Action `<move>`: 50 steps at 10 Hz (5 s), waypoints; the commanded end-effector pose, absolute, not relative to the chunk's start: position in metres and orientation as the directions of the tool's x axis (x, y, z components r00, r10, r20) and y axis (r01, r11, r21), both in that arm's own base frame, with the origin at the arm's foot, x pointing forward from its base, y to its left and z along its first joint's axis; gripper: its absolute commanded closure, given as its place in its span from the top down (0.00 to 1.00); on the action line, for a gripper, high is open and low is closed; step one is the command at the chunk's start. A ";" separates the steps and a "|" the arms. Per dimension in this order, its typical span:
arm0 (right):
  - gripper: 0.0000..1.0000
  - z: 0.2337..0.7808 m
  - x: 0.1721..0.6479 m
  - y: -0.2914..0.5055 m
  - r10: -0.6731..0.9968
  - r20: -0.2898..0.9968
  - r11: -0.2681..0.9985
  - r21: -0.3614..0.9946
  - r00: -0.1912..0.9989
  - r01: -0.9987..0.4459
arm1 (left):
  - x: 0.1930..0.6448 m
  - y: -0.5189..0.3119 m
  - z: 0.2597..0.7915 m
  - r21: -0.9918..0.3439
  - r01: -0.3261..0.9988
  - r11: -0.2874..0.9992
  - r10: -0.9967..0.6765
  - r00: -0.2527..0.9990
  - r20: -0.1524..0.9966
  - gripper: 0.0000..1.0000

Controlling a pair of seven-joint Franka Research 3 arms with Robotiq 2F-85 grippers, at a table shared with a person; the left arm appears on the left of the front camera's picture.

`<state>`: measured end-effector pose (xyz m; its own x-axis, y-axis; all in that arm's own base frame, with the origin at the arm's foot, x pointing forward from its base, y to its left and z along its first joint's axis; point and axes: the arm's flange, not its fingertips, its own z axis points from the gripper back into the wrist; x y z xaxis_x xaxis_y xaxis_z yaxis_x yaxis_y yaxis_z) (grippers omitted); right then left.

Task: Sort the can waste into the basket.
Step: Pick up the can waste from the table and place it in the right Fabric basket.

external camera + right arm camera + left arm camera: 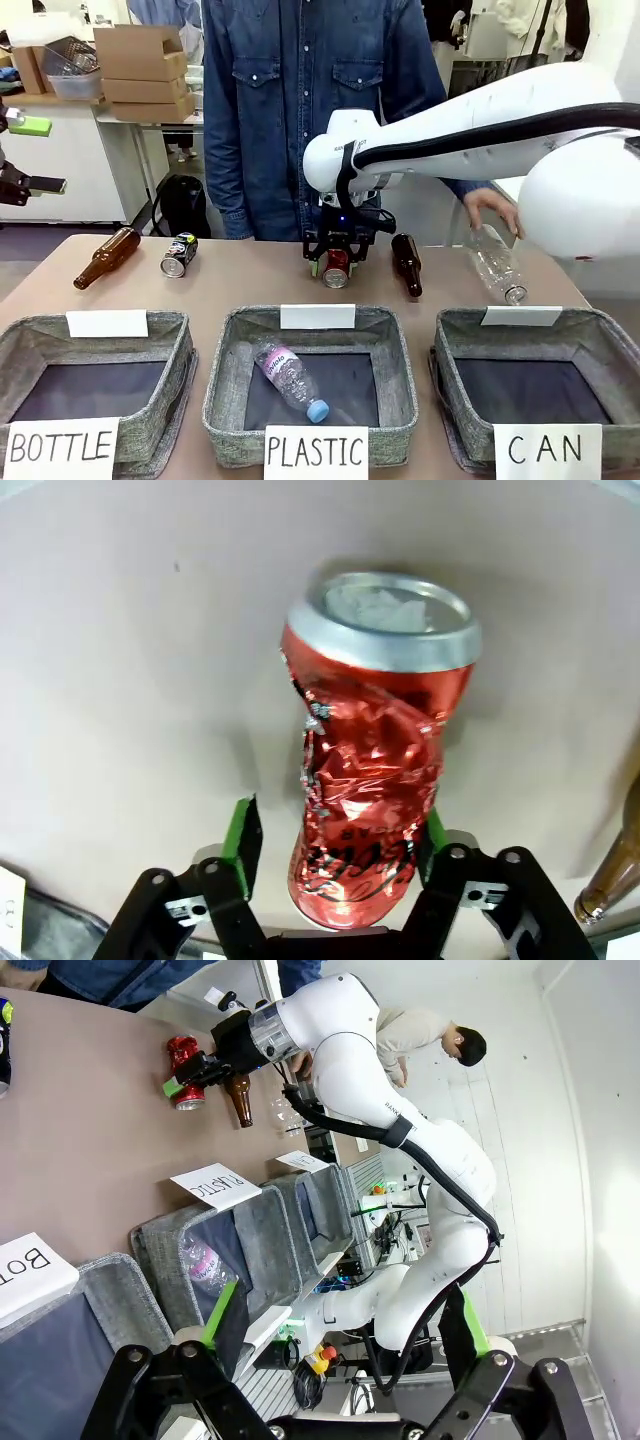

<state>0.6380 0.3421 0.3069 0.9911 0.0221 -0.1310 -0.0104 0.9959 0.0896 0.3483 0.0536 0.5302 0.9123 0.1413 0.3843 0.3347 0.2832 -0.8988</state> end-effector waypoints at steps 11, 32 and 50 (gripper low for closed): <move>0.00 0.334 0.599 0.303 0.162 -0.258 0.984 0.116 0.953 -0.135 | 0.348 0.053 0.532 -0.895 0.358 0.265 0.144 0.903 0.404 1.00; 0.47 0.458 0.267 -0.085 0.596 -0.094 0.618 0.689 0.798 -0.380 | 0.348 0.053 0.532 -0.895 0.358 0.265 0.144 0.903 0.404 1.00; 1.00 0.435 0.307 -0.025 0.596 0.170 0.655 0.463 0.785 -0.597 | 0.348 0.053 0.532 -0.895 0.358 0.265 0.144 0.903 0.404 1.00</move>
